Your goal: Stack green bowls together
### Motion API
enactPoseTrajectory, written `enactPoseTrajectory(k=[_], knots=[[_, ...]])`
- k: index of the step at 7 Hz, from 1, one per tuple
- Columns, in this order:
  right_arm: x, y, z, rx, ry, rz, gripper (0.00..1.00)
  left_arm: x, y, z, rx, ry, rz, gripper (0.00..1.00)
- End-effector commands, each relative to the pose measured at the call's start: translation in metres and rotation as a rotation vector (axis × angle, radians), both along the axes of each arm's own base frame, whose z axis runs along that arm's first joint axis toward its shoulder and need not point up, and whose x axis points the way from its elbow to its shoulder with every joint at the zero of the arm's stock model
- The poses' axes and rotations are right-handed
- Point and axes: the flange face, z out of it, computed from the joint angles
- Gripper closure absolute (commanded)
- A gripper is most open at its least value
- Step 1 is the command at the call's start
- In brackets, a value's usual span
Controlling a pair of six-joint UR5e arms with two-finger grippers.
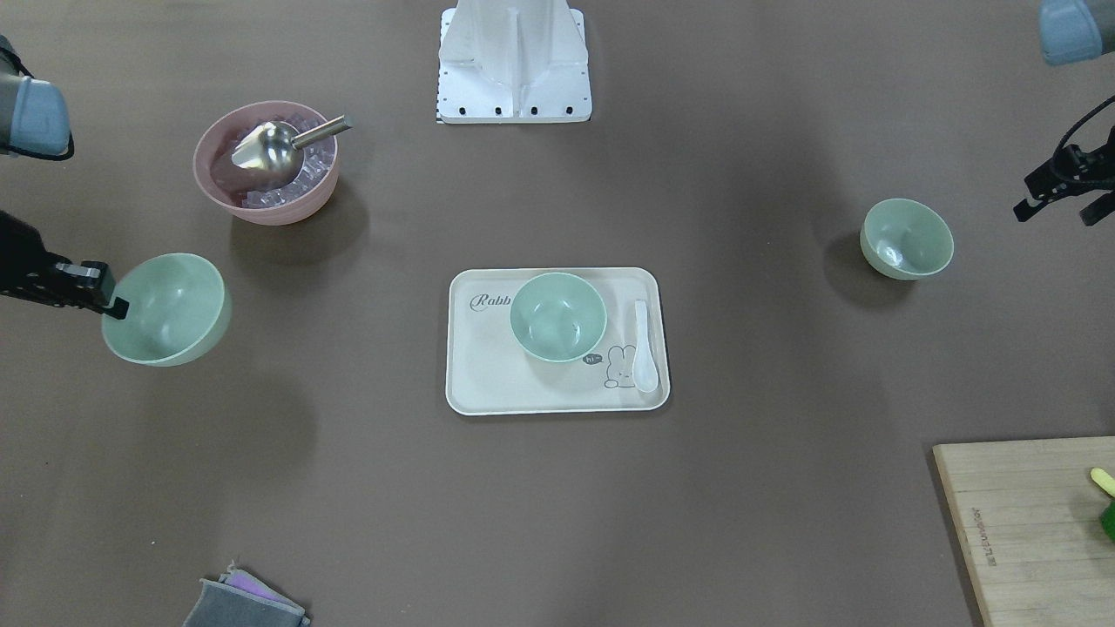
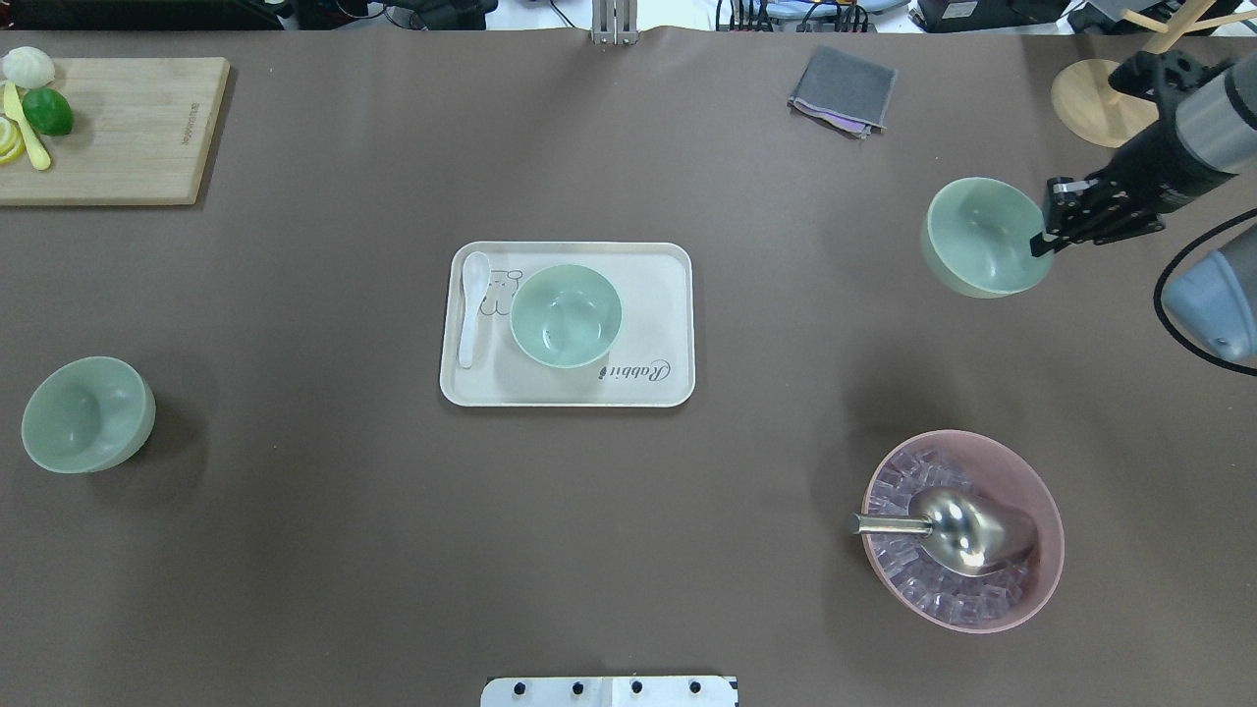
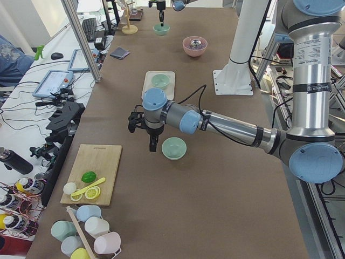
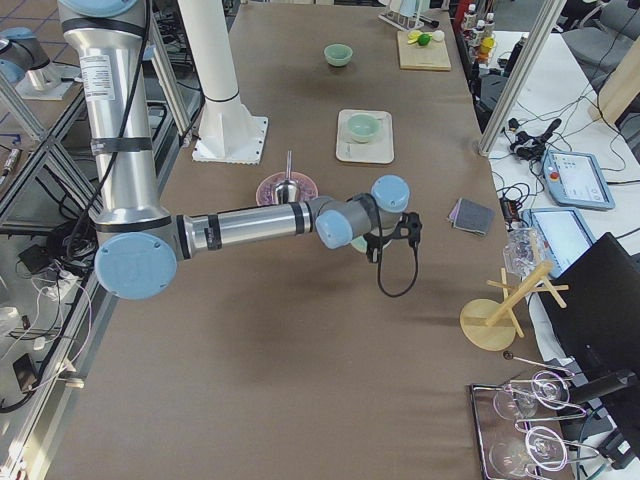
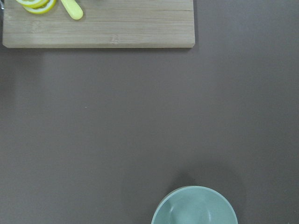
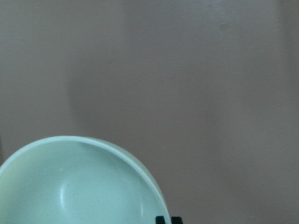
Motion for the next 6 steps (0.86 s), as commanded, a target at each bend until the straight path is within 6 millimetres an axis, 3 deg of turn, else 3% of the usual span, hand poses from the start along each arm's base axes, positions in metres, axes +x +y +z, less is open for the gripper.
enactPoseTrajectory(k=[1,3,5,6], knots=[[-0.076,0.011,-0.089,-0.044,-0.034,0.036,1.00,0.044,0.011,0.034,0.032,-0.046,0.060,0.03],[-0.122,0.032,-0.122,-0.023,-0.033,0.038,1.00,0.071,0.014,0.081,0.052,-0.023,0.089,0.03],[-0.181,0.057,-0.168,-0.021,-0.049,0.046,1.00,0.102,0.024,0.085,0.049,-0.026,0.132,0.13],[-0.199,0.067,-0.177,-0.021,-0.049,0.052,1.00,0.112,0.028,0.088,0.044,-0.028,0.155,0.19]])
